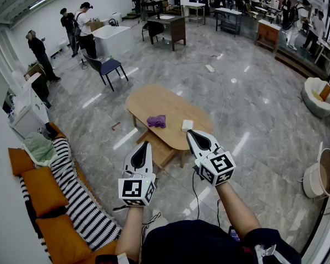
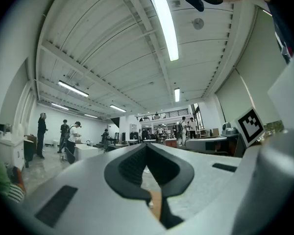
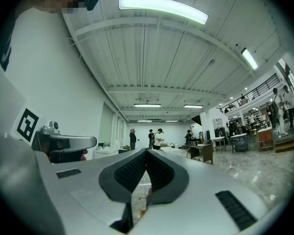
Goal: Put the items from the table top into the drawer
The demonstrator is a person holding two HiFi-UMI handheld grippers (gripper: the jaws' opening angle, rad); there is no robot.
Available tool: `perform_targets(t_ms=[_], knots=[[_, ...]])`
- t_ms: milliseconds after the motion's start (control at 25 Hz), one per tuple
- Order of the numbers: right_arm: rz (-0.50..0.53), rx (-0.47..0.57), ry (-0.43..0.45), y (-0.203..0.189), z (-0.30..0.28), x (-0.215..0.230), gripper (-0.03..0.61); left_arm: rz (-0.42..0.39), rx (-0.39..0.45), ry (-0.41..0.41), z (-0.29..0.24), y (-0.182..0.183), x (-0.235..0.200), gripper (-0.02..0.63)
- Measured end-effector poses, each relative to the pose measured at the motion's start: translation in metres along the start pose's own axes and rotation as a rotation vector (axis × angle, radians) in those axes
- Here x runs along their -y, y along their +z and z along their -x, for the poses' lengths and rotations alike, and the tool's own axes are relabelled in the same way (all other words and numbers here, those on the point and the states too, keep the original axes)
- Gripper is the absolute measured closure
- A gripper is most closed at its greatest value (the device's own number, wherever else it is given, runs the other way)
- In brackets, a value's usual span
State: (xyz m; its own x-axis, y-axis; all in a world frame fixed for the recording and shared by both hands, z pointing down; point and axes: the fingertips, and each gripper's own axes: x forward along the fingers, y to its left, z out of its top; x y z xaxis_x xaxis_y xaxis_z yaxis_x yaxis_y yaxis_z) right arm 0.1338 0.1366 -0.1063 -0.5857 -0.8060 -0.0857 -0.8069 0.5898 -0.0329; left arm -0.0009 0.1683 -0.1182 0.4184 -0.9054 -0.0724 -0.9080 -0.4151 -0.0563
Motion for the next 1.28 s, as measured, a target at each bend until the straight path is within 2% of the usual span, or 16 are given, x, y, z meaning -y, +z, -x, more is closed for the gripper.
perform_targets(t_ms=[760, 1280], knots=[[-0.023, -0.020, -0.007, -0.007, 0.000, 0.012, 0.565, 0.011, -0.018, 0.004, -0.007, -0.004, 0.004, 0.609], [-0.005, -0.058, -0.012, -0.021, -0.054, 0.027, 0.565, 0.007, -0.031, -0.025, -0.050, -0.010, -0.032, 0.609]])
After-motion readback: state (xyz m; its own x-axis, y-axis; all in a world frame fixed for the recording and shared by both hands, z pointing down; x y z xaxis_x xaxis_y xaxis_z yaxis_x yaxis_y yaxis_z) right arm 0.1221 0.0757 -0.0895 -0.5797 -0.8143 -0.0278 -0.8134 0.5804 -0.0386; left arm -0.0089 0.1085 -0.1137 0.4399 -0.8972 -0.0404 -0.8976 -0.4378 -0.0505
